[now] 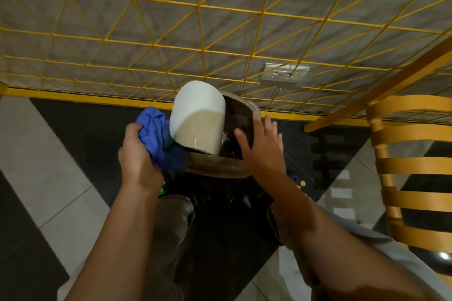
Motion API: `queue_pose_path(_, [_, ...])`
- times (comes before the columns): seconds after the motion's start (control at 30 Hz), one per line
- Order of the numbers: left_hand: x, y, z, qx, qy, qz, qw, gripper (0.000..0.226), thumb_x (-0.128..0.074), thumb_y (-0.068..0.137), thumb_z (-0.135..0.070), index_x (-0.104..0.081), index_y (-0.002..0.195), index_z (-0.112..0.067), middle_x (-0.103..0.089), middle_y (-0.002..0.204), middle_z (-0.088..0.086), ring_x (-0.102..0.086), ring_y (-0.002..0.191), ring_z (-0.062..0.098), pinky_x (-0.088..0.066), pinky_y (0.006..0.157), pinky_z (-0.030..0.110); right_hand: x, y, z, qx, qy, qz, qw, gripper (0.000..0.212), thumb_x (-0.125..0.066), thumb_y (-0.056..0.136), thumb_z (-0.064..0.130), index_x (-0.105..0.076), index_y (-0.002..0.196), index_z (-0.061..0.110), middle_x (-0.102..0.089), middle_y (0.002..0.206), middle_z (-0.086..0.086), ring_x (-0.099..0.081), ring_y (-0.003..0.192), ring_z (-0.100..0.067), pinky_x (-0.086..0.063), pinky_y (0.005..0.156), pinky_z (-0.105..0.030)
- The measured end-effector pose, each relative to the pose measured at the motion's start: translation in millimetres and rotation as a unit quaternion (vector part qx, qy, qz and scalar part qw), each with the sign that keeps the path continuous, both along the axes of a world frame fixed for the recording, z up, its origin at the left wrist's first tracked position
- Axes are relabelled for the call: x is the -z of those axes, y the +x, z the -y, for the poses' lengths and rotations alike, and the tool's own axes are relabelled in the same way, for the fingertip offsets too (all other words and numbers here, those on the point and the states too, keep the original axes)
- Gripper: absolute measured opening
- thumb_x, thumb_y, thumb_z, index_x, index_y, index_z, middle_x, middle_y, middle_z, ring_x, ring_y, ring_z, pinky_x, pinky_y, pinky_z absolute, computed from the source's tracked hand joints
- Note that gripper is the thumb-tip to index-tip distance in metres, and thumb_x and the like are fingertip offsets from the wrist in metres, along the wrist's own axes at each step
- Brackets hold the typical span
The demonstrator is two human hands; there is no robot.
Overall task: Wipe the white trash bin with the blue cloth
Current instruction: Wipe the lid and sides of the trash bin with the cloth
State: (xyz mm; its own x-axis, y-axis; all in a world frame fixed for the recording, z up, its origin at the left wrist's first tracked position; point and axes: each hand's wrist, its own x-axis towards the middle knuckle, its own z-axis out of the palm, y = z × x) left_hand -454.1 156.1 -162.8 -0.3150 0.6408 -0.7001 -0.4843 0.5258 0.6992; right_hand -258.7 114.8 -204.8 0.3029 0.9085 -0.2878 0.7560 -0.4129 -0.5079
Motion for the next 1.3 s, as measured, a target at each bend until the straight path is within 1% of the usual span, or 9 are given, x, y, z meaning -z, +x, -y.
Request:
queue_pose_path(0.13, [-27.0,7.0,21.8,0.103,-0.021,0.072,0.992,0.033,-0.041,0.091,-0.021,-0.053,0.061,-0.016,-0.054,0.044,-0.006,-0.053,0.049,0.006,-0.042,0.041,0.012,-7.2,24.6,-35.2,-0.010,0.039,-0.079,0.996,0.050,-0.033,0.101,0.024,-0.019,0.148,0.014,-0.007,0.158,-0.011,-0.003,0.147,-0.024,-0.008,0.115,-0.029])
queue_pose_path(0.3, [-35.9,-2.6,44.3,0.140,-0.040,0.056,0.988,0.018,-0.051,0.085,-0.028,-0.064,0.078,-0.018,-0.064,0.076,0.002,-0.060,0.070,0.015,-0.045,0.060,0.029,-3.1,39.5,-62.7,-0.041,-0.016,-0.104,0.994,0.056,-0.035,0.097,0.011,-0.016,0.149,0.016,-0.015,0.158,-0.006,-0.011,0.146,-0.021,-0.012,0.117,-0.034])
queue_pose_path(0.4, [-41.6,-6.7,50.7,0.091,-0.042,0.052,0.994,0.017,-0.052,0.082,-0.028,-0.063,0.086,-0.016,-0.063,0.080,0.003,-0.059,0.073,0.015,-0.045,0.063,0.028,0.3,38.9,-68.8,-0.065,-0.038,-0.091,0.993,0.058,-0.043,0.097,0.028,-0.019,0.149,0.018,-0.021,0.156,-0.005,-0.017,0.145,-0.022,-0.017,0.117,-0.037])
queue_pose_path(0.6, [-33.1,24.5,73.3,0.138,-0.084,0.039,0.986,0.040,-0.033,0.096,-0.007,-0.045,0.059,-0.008,-0.047,0.052,0.012,-0.049,0.036,0.003,-0.040,0.050,0.016,-3.2,18.0,-78.1,-0.118,-0.030,-0.078,0.990,0.088,-0.048,0.080,0.067,-0.015,0.149,0.023,-0.015,0.158,-0.005,-0.007,0.147,-0.026,-0.015,0.118,-0.049])
queue_pose_path(0.77, [-16.1,46.3,77.2,0.195,-0.131,0.083,0.968,0.025,-0.046,0.092,-0.016,-0.055,0.070,-0.008,-0.057,0.064,0.008,-0.054,0.060,0.015,-0.045,0.054,0.023,-3.0,14.2,-86.6,-0.112,-0.051,-0.068,0.990,0.087,-0.048,0.082,0.065,-0.016,0.149,0.020,-0.016,0.158,-0.005,-0.007,0.147,-0.026,-0.014,0.118,-0.049])
queue_pose_path(0.93, [-11.1,62.7,58.4,0.258,-0.153,0.101,0.949,0.020,-0.043,0.093,-0.013,-0.056,0.080,-0.005,-0.053,0.083,0.009,-0.050,0.078,0.021,-0.042,0.082,0.034,-1.1,19.0,-84.5,-0.106,-0.075,-0.100,0.987,0.070,-0.042,0.091,0.054,-0.022,0.147,0.017,-0.028,0.153,-0.005,-0.026,0.141,-0.023,-0.026,0.114,-0.039])
queue_pose_path(1.07, [-5.9,62.7,61.5,0.246,-0.105,0.082,0.960,0.014,-0.049,0.090,-0.018,-0.058,0.091,-0.007,-0.060,0.083,0.005,-0.058,0.074,0.017,-0.049,0.068,0.029,1.8,23.3,-84.0,-0.072,-0.084,-0.147,0.983,0.062,-0.045,0.090,0.052,-0.031,0.140,0.019,-0.046,0.139,-0.006,-0.048,0.122,-0.024,-0.037,0.088,-0.029])
queue_pose_path(1.2, [-2.7,57.6,56.9,0.201,-0.109,0.107,0.968,0.035,-0.047,0.091,-0.012,-0.054,0.123,0.001,-0.058,0.122,0.016,-0.055,0.111,0.029,-0.043,0.099,0.037,6.3,27.7,-78.7,-0.058,-0.066,-0.143,0.986,0.061,-0.052,0.086,0.054,-0.038,0.129,0.014,-0.053,0.125,-0.006,-0.053,0.103,-0.019,-0.039,0.078,-0.029])
queue_pose_path(1.3, [-4.3,50.2,51.1,0.204,-0.095,0.089,0.970,0.025,-0.047,0.091,-0.011,-0.060,0.111,-0.001,-0.061,0.110,0.016,-0.057,0.098,0.023,-0.048,0.086,0.031,6.9,29.5,-69.4,-0.060,-0.047,-0.125,0.989,0.067,-0.057,0.083,0.054,-0.039,0.131,0.012,-0.048,0.130,-0.007,-0.050,0.110,-0.020,-0.042,0.086,-0.031])
